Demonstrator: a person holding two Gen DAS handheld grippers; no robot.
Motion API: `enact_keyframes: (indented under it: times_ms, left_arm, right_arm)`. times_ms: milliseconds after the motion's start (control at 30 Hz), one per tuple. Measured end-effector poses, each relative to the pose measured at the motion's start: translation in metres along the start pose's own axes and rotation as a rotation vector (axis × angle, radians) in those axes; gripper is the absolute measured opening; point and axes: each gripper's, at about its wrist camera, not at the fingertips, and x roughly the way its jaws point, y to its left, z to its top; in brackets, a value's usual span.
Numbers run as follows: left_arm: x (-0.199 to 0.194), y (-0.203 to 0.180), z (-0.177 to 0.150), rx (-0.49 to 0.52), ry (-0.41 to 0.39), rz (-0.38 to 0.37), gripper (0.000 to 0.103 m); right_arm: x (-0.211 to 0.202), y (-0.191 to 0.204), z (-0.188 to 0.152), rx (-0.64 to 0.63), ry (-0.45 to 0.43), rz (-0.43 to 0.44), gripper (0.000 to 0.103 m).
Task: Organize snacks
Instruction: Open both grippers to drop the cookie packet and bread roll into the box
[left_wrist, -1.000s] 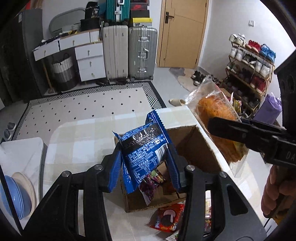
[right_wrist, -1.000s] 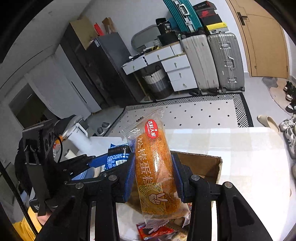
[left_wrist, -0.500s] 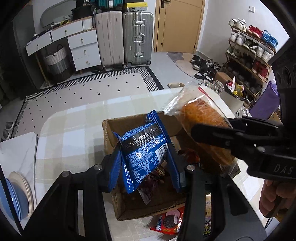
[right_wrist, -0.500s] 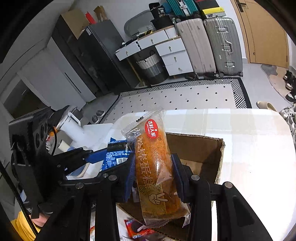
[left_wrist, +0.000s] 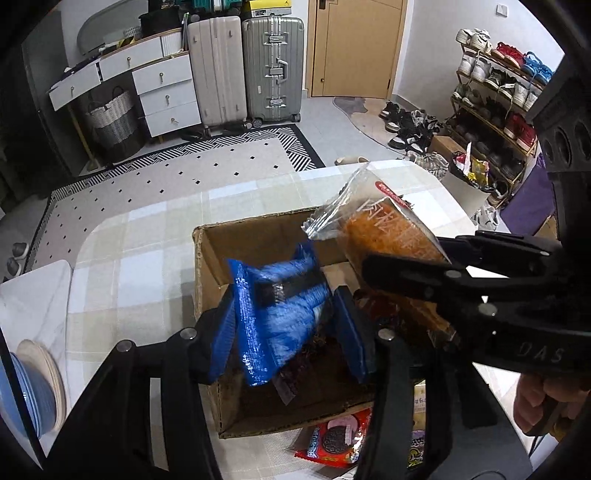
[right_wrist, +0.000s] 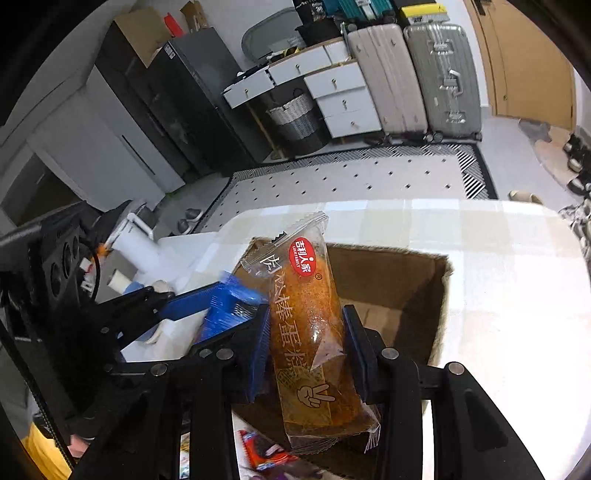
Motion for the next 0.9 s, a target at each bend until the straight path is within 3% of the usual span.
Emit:
enact_keyframes:
  times_ms: [200, 300, 500, 900]
  left_arm:
    - [-0.016, 0.001, -0.008, 0.015, -0.010, 0.023, 0.054]
    - [-0.028, 0.003, -0.015, 0.008, -0.021, 0.039, 0.066]
    - [-0.054, 0.006, -0.025, 0.004, -0.041, 0.051, 0.068]
    - [-0.143, -0.007, -0.041, 0.003, -0.141, 0.059, 0.075]
  right_arm:
    - [0.007, -0.003, -0.001, 0.034, 0.028, -0.033, 0.038]
    - [0.011, -0.002, -0.002, 0.043, 0.049, -0.046, 0.039]
    - [-0.001, 0.008, 0.000, 0.024, 0.011, -0.060, 0.040]
    - [-0.090, 0.053, -0.005, -0.034, -0.143, -0.010, 0.045]
